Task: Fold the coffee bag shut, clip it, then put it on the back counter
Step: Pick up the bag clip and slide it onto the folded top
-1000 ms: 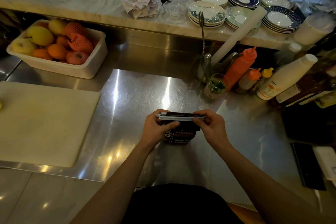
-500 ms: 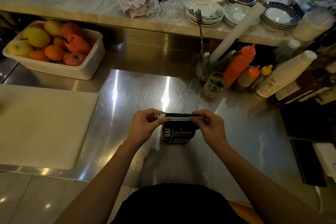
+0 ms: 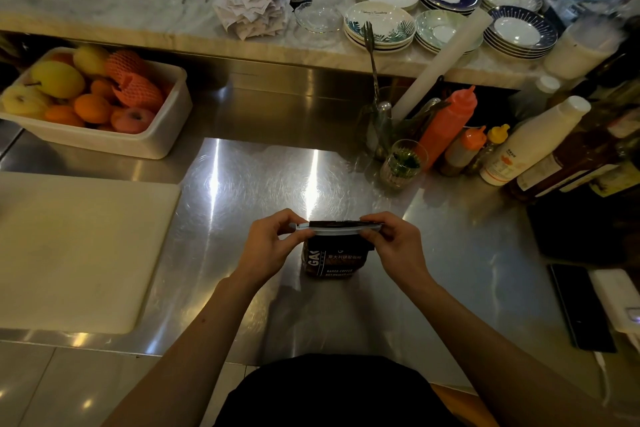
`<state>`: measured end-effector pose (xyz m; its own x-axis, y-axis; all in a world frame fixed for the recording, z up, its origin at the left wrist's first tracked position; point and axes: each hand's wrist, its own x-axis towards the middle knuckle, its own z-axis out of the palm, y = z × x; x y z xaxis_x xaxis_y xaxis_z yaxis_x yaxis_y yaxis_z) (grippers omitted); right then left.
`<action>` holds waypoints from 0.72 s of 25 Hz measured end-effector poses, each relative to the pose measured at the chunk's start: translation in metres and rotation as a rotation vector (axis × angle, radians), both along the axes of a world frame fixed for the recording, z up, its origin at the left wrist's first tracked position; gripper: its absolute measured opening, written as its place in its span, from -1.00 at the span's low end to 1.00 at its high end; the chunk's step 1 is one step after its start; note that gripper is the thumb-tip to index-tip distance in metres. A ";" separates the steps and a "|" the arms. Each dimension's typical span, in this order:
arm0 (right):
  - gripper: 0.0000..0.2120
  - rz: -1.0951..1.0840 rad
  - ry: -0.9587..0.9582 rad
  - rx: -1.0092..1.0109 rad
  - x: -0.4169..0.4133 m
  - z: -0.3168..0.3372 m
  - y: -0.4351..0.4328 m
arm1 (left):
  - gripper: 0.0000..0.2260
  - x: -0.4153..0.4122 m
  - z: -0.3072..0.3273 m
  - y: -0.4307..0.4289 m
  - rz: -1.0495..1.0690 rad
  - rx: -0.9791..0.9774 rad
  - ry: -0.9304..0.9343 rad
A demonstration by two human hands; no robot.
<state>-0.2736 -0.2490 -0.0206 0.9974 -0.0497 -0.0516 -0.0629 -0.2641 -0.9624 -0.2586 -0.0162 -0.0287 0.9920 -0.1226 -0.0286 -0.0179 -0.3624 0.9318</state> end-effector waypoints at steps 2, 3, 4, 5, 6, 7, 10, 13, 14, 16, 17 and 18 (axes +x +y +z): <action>-0.74 0.009 0.000 0.003 0.000 0.000 -0.001 | -0.94 0.002 -0.001 0.001 -0.015 0.030 0.004; -0.76 0.014 0.000 0.004 0.000 -0.001 -0.001 | -0.93 0.002 0.000 0.001 -0.025 0.044 0.010; -0.78 0.019 0.002 0.001 0.000 0.000 -0.002 | -0.91 0.003 0.000 0.002 -0.034 0.060 0.012; -0.79 0.028 0.004 -0.006 0.000 0.000 -0.003 | -0.90 0.004 0.001 0.003 -0.049 0.080 0.005; -0.79 0.038 0.006 -0.016 0.000 0.001 -0.004 | -0.89 0.006 0.002 0.005 -0.075 0.120 -0.015; -0.79 0.049 0.005 -0.027 0.000 0.001 -0.004 | -0.88 0.008 0.004 0.007 -0.120 0.188 -0.054; -0.80 0.083 -0.008 -0.091 0.002 0.001 -0.010 | -0.80 0.017 0.011 0.012 -0.287 0.441 -0.199; -0.81 0.140 -0.028 -0.210 0.005 -0.001 -0.016 | -0.71 0.018 0.016 0.010 -0.336 0.465 -0.248; -0.82 0.150 -0.035 -0.239 0.005 -0.001 -0.017 | -0.69 0.019 0.014 0.010 -0.342 0.450 -0.251; -0.84 0.140 -0.046 -0.272 0.005 -0.001 -0.017 | -0.68 0.021 0.011 0.011 -0.348 0.409 -0.247; -0.85 0.129 -0.049 -0.282 0.005 -0.001 -0.016 | -0.68 0.021 0.010 0.011 -0.346 0.389 -0.238; -0.85 0.122 -0.048 -0.288 0.005 -0.001 -0.016 | -0.69 0.022 0.010 0.011 -0.340 0.370 -0.226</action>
<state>-0.2686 -0.2649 -0.0216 0.9979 0.0650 -0.0056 0.0297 -0.5294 -0.8479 -0.2371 -0.0056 -0.0192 0.8847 -0.4596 0.0781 -0.3758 -0.6038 0.7030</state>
